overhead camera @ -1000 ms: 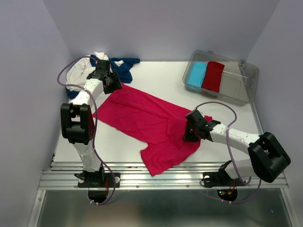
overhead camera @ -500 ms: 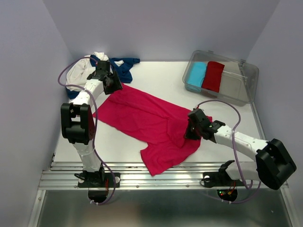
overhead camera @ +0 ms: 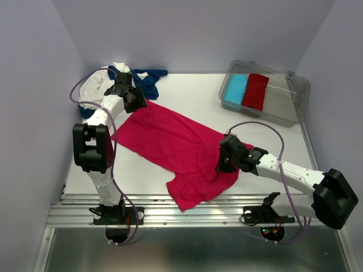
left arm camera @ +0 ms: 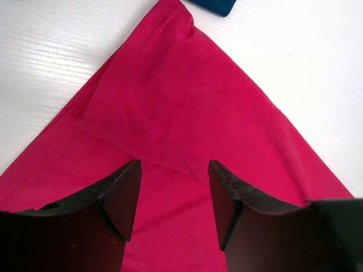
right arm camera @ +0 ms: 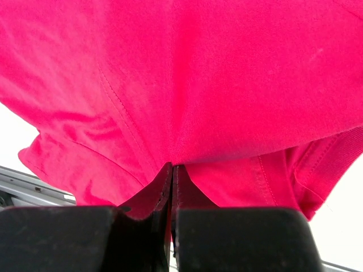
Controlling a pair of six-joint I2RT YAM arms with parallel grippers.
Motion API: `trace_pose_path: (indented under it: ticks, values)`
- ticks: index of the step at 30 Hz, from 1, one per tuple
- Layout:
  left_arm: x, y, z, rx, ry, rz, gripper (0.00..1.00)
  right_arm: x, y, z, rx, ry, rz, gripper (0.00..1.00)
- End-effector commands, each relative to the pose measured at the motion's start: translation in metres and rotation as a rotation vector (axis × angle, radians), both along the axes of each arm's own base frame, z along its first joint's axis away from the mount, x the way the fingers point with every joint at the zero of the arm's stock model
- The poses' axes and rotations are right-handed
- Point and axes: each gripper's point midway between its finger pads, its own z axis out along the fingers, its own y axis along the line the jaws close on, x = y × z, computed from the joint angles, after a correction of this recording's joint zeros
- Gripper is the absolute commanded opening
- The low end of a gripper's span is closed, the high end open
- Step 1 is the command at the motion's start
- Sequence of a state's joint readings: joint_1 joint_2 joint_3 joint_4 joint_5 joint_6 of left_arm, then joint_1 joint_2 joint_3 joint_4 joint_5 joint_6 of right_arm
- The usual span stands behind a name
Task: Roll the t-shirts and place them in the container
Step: Fold the T-shirt at the center of the board.
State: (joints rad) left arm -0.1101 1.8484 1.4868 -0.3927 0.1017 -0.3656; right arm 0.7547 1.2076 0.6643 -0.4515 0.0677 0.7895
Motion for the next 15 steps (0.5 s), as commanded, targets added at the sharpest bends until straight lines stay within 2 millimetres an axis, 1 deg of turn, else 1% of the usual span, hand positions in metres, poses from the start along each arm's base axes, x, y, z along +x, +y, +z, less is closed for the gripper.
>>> trace_pose_path:
  ticks: [1, 5, 7, 9, 10, 12, 15]
  values:
    - [0.007, -0.001, 0.012, -0.001, -0.034, 0.002, 0.62, 0.001, 0.003, 0.015, 0.008, -0.025, -0.01, 0.01]
    - [0.006, 0.006, 0.002, 0.023, -0.011, 0.044, 0.62, -0.005, -0.008, -0.006, -0.042, 0.007, -0.026, 0.01]
    - [0.002, 0.013, -0.007, 0.043, 0.014, 0.082, 0.61, -0.008, -0.013, -0.016, -0.063, 0.022, -0.033, 0.01]
    - [0.0, 0.014, -0.013, 0.046, 0.028, 0.092, 0.61, -0.009, -0.014, -0.019, -0.068, 0.025, -0.039, 0.01]
    - [-0.001, 0.022, -0.02, 0.078, 0.036, 0.126, 0.6, -0.01, -0.016, -0.022, -0.076, 0.026, -0.044, 0.01]
    - [-0.002, 0.027, -0.025, 0.088, 0.044, 0.143, 0.6, -0.009, -0.017, -0.023, -0.078, 0.025, -0.046, 0.01]
    - [0.002, 0.032, -0.035, 0.095, 0.044, 0.167, 0.61, -0.008, -0.017, -0.024, -0.084, 0.024, -0.046, 0.01]
